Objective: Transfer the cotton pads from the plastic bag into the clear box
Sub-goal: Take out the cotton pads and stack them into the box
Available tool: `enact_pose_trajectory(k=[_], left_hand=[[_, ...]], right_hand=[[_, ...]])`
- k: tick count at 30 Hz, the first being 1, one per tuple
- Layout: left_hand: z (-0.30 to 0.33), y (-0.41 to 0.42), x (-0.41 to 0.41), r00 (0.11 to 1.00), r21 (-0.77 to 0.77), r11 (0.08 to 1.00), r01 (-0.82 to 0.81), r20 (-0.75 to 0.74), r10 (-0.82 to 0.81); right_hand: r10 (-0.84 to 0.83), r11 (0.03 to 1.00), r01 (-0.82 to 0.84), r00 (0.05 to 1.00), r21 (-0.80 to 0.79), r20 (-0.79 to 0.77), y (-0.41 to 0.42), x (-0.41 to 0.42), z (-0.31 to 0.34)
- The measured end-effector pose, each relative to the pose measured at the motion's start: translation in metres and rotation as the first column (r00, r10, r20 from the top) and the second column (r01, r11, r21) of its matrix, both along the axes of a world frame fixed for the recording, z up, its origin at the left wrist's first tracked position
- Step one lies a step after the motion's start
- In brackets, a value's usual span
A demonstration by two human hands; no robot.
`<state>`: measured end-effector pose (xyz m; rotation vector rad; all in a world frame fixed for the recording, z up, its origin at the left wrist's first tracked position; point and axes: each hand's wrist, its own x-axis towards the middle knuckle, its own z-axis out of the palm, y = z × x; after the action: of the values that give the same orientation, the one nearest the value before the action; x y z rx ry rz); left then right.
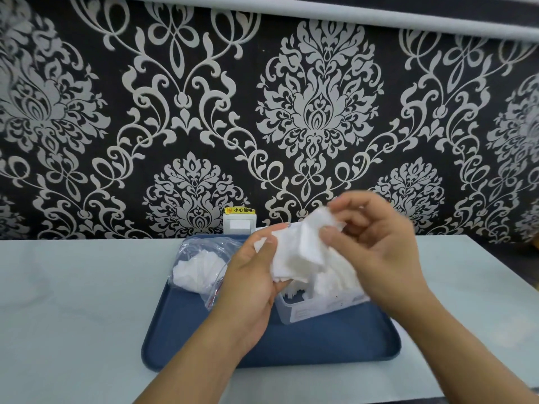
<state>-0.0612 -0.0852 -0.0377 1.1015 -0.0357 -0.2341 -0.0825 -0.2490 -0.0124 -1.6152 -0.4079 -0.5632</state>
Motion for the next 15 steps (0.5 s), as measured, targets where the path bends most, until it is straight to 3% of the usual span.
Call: enact_pose_trajectory(k=[2,3,6,10,15], left_hand=[[-0.002,0.001,0.002,0.999,0.048,0.999,-0.012,0.031,0.01],[-0.002,0.001,0.003,0.999,0.077,0.997,-0.011,0.05,0.007],[-0.004,0.001,0.002,0.995,0.158,0.987,0.021,0.092,-0.035],[-0.004,0.0,0.002,0.993,0.201,0.979,0.039,0.098,-0.059],[-0.005,0.002,0.002,0.992,0.225,0.973,0.042,0.105,-0.067]], right_hand=[[0.215,0.963,-0.182,0.964,0.198,-0.158,-0.006,-0.004,0.01],[0.26,0.959,-0.225,0.941,0.172,-0.217,-0.007,-0.004,0.011],[0.139,0.986,-0.161,0.946,-0.051,-0.294,-0.002,0.006,-0.001],[-0.061,0.967,-0.003,0.969,-0.255,-0.239,0.002,0.013,-0.01],[-0.056,0.884,-0.025,0.986,-0.467,-0.16,0.002,0.013,-0.014]])
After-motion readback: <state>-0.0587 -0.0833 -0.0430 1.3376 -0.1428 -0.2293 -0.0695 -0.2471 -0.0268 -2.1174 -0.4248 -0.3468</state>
